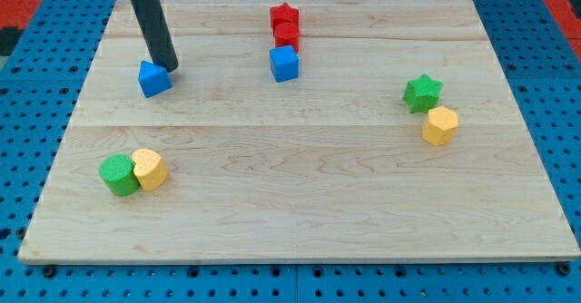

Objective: Push the red blocks and blue cube to the blue triangle

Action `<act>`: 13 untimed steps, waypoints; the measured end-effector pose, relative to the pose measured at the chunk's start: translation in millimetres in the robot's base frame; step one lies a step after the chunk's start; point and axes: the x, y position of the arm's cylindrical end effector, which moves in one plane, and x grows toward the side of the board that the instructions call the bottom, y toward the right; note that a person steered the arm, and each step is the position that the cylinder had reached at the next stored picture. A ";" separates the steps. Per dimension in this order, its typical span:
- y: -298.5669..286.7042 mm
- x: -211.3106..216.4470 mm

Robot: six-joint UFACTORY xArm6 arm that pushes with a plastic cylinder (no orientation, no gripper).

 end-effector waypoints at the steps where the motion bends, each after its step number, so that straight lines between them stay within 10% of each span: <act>1: 24.9 -28.5; 10: 248.4 -149.0; 13: 201.4 -142.6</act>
